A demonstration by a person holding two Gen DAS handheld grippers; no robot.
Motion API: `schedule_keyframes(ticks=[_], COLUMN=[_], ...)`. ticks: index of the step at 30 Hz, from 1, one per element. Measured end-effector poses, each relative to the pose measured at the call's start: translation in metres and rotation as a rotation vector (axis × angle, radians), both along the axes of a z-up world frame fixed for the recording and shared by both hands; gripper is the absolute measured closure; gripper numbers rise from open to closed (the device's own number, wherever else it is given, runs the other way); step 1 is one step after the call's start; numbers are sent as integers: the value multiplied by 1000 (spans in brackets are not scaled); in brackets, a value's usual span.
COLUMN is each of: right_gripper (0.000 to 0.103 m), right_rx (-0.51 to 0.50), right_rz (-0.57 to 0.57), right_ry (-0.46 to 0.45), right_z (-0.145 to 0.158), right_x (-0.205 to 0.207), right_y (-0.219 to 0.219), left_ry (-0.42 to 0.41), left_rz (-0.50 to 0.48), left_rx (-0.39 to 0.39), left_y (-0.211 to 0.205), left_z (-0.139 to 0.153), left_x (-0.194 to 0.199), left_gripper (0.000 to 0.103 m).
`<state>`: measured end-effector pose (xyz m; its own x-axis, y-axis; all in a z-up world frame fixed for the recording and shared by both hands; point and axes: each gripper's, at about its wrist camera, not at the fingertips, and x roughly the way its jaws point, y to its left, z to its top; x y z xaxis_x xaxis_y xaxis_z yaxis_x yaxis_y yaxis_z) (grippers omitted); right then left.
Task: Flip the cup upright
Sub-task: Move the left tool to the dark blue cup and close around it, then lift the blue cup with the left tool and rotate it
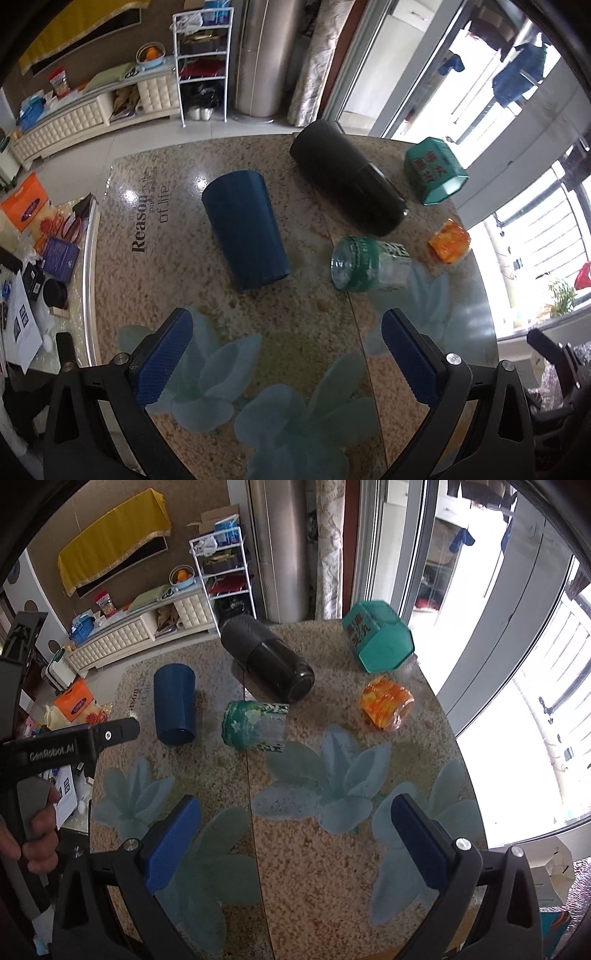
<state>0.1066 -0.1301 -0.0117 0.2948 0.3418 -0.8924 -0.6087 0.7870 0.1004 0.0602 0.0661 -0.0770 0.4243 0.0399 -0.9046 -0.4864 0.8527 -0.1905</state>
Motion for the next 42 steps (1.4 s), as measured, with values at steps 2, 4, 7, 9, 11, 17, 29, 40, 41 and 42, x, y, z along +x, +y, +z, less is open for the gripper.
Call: schedule_keyframes(ticks=[2,4,7,9,11,17,29,40,41,42], right_gripper=[0,0,0,0,0,0,0,0,0,0], right_rx=[19,28,21,13,2,13,16,7,7,6], right_rz=[7,14,14,13,11,13,40,43,39,36], right_ry=[15,24,43,58,71,125,149,163,167,169], right_z=[0,-2,-10,-17,-23,-37,-51,-60,-61,-61], right_x=[4,10,20,26,34,56,94,103,103,104], right_y=[-1,-1,-1,-1,-3,-10,-9,-7,-8,-8], left_ry=[18,39,65,80,97,140,248,331,335,336], left_rz=[3,9,25,38,57,110,206,187,183,178], left_rx=[2,3,3,4,4,-12,-94,-95,-83,-78], left_y=[2,5,13,18,26,44,77,77,76,76], left_z=[-7,-15,-26,-33,-40,-62,-114,-145,-146,-147], left_x=[8,17,31,40,49,70,100,123,124,126], left_gripper=[0,0,0,0,0,0,0,17,17,19])
